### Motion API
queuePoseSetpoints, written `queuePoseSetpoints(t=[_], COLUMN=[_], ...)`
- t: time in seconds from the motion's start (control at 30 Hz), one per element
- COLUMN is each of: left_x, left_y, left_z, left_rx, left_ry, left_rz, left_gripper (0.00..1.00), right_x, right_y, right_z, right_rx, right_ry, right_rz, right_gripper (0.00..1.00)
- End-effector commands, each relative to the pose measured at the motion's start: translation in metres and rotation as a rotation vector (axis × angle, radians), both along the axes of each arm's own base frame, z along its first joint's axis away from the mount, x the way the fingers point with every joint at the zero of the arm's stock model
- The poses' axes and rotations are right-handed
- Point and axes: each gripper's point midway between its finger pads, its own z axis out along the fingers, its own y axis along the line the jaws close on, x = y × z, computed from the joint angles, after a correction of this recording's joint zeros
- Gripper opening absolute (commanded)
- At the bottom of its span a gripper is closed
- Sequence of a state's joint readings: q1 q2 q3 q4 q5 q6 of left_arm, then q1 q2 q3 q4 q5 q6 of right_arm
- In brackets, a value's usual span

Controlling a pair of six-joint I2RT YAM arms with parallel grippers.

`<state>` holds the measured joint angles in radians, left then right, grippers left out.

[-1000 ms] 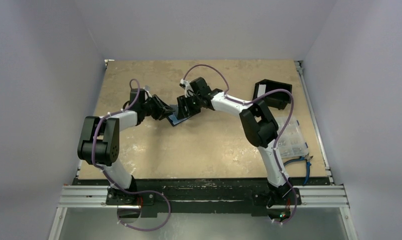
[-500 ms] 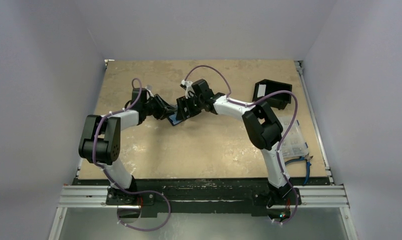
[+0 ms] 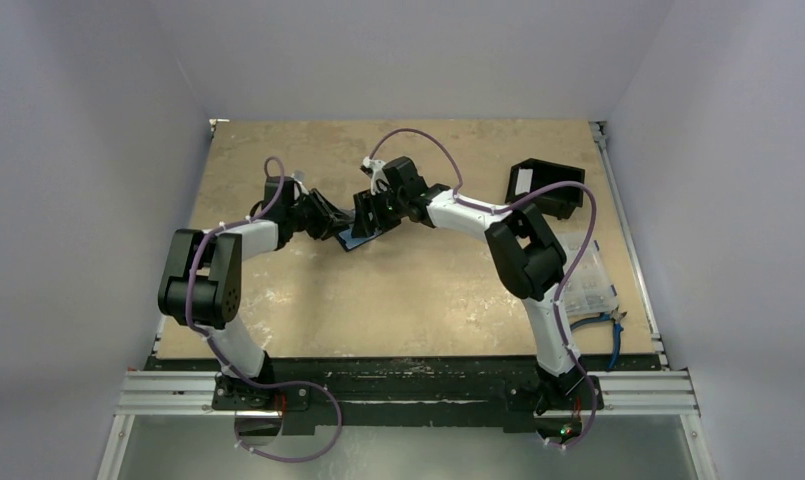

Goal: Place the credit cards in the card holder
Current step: Turn over the card slot in the card holder.

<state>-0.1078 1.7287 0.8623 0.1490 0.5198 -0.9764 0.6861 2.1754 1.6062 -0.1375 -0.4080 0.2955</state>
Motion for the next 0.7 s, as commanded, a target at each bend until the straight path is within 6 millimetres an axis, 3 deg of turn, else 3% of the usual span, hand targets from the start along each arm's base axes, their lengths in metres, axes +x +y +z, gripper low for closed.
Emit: queuePoseSetpoints(t=[0.0, 0.4, 0.67], left_x=[0.013, 0.012, 0.011], left_y=[-0.004, -0.003, -0.003], left_z=[0.015, 0.012, 0.011], left_rx=[0.002, 0.016, 0.020], left_ry=[-0.065, -0.061, -0.060], left_rz=[-0.019, -0.023, -0.026], left_gripper=[0.29, 0.29, 0.29], right_x=[0.014, 0.021, 0.021], right_y=[0.006, -0.001, -0.001], right_z=[0.024, 0.029, 0.034], right_rx=[0.025, 0.034, 0.075], right_ry=[-0.054, -0.052, -0.033], right_rz=[-0.033, -0.065, -0.060], right_gripper=[0.64, 0.50, 0.54])
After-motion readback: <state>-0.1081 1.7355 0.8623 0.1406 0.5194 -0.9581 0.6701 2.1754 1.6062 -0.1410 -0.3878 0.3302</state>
